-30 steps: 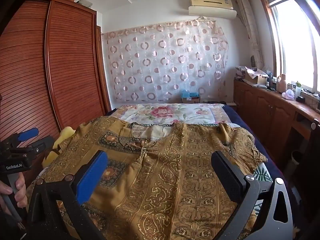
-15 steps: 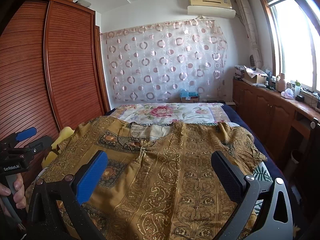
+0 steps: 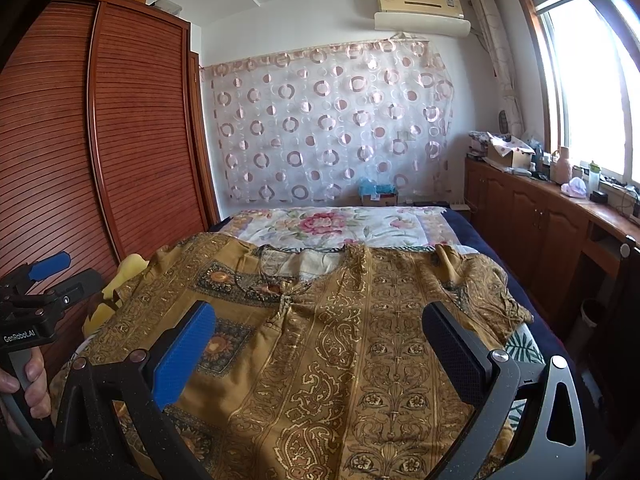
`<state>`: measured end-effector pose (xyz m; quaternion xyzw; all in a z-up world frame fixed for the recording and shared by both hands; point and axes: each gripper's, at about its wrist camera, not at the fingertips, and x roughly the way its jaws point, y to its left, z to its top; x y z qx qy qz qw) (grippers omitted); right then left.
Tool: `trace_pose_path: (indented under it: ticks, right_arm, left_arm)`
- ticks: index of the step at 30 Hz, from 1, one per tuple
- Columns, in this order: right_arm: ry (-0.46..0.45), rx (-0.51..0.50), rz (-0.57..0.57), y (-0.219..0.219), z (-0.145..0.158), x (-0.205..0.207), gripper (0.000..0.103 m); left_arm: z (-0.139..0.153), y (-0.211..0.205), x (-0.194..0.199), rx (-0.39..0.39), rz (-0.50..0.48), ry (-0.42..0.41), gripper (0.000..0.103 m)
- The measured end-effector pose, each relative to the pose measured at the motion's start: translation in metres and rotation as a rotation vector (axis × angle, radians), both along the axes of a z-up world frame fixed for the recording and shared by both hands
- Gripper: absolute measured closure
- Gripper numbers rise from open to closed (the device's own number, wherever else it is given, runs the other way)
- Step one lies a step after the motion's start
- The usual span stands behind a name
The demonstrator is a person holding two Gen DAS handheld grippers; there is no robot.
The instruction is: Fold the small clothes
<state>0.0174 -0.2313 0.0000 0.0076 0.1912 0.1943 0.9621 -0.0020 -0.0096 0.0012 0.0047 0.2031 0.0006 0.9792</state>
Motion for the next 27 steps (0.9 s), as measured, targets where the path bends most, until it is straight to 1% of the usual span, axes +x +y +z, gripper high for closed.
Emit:
trace_pose_path:
  ticks: [2,3,8,9,11,14,27]
  right_arm:
    - [-0.001,0.0,0.0,-0.001,0.0,0.0,0.0]
    - [-0.001,0.0,0.001,0.0,0.0,0.0,0.0]
    - [0.0,0.001,0.001,-0.001,0.0,-0.001,0.0]
    - [0.0,0.001,0.001,-0.001,0.0,-0.001,0.0]
    - [-0.001,0.0,0.001,-0.001,0.0,-0.001,0.0]
    - [0.0,0.001,0.001,-0.001,0.0,0.0,0.0]
    - [0.001,0.003,0.002,-0.001,0.001,-0.001,0.0]
  left_arm:
    - [0.0,0.0,0.001,0.001,0.001,-0.001,0.0]
    - [0.016,-0.002,-0.01,0.003,-0.002,-0.003,0.0]
    - [0.025,-0.002,-0.01,0.002,-0.004,-0.005,0.0]
    - [0.017,-0.003,-0.011,0.005,-0.002,-0.004,0.0]
    - [0.02,-0.004,-0.011,0.006,-0.002,-0.003,0.0]
    - [0.015,-0.003,-0.011,0.005,-0.002,-0.005,0.0]
    - [0.015,-0.004,-0.012,0.008,-0.002,-0.007,0.0]
